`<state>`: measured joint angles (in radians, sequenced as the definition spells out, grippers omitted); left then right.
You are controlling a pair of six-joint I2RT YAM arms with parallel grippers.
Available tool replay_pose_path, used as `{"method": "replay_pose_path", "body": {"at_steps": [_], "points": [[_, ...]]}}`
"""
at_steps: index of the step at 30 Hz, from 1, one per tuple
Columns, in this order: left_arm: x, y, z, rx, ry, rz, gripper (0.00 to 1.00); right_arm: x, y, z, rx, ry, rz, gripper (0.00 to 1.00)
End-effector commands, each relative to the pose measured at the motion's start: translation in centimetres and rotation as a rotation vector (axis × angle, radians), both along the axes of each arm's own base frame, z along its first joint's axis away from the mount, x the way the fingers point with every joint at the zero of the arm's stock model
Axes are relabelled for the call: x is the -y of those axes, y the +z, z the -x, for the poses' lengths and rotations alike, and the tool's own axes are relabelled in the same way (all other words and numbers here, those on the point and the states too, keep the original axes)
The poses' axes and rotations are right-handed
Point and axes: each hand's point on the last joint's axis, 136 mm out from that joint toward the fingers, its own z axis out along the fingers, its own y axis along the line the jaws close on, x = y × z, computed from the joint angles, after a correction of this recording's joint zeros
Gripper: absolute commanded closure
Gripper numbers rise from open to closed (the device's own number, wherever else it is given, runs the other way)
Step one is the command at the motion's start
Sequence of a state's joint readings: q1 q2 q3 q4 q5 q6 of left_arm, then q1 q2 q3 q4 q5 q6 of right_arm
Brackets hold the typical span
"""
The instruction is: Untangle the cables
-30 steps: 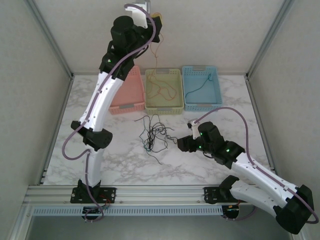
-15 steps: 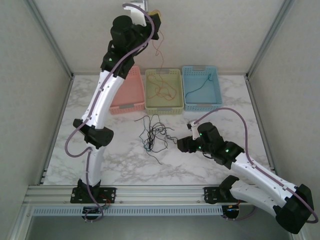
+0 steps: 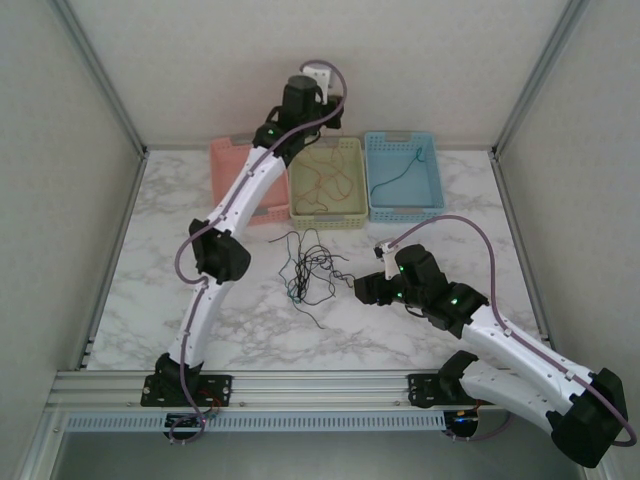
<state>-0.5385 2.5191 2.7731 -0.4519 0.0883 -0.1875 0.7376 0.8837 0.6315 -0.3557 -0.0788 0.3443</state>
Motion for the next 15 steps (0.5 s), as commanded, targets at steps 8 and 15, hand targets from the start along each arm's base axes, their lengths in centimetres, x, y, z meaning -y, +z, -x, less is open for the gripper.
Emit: {"method": "replay_pose_path", "body": {"at_steps": [8,15], "points": [[-1.0,-9.5,0.9,-0.279,-0.002,-0.11,0.63,-0.1,-0.6,0.2,-0.013,0.003,-0.001,0.38],[-2.8,-6.6,3.4,-0.334,0.021,-0.122,0.37,-0.1,-0.9,0.1,-0.014,-0.002,-0.001,0.37]]}}
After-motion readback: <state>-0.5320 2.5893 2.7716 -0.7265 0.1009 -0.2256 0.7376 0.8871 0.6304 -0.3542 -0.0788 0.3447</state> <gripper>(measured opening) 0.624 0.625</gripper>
